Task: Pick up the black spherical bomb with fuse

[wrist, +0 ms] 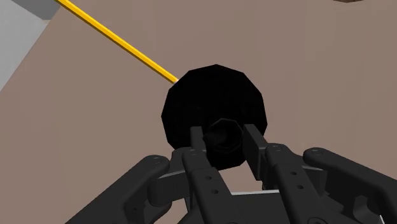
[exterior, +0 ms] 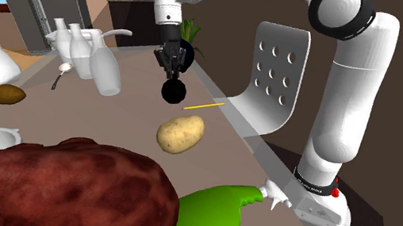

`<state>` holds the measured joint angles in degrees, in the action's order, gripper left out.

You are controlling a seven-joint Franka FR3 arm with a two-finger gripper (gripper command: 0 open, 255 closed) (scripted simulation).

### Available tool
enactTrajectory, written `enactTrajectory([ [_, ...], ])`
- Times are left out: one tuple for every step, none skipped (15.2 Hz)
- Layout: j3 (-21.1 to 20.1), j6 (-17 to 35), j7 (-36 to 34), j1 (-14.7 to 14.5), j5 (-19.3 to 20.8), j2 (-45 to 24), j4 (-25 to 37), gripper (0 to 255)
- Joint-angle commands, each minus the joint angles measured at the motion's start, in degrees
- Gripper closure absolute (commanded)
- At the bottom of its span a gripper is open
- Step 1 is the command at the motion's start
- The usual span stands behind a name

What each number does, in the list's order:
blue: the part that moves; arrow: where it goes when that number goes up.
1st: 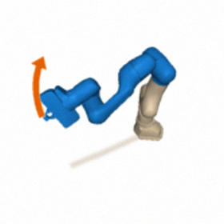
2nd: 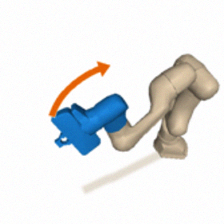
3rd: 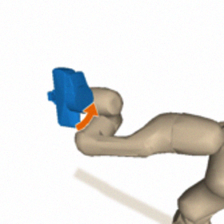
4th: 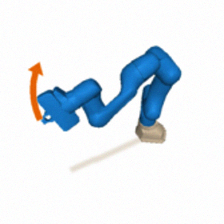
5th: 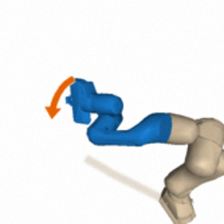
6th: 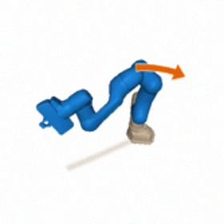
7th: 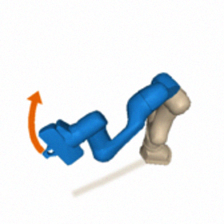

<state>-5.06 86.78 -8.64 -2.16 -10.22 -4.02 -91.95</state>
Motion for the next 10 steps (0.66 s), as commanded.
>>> enactTrajectory([
  [0.00,-1.48,-0.27,0.00,0.00,-0.23,1.72,255],
  [0.00,-2.28,-0.40,0.01,0.01,-0.37,2.68,255],
  [0.00,-3.08,-0.54,0.02,0.01,-0.53,3.65,255],
  [0.00,-3.90,-0.68,0.02,0.01,-0.71,4.66,255],
  [0.00,-4.72,-0.82,0.03,0.00,-0.91,5.68,255],
  [0.00,-5.55,-0.96,0.03,0.00,-1.12,6.73,255],
  [0.00,-6.38,-1.11,0.04,0.00,-1.35,7.81,255],
  [0.00,-7.23,-1.26,0.04,-0.01,-1.60,8.92,255],
  [0.00,-7.35,-1.28,0.04,-0.01,-1.63,9.07,255],
  [0.00,-7.35,-1.29,0.04,-0.01,-1.64,9.08,255],
])
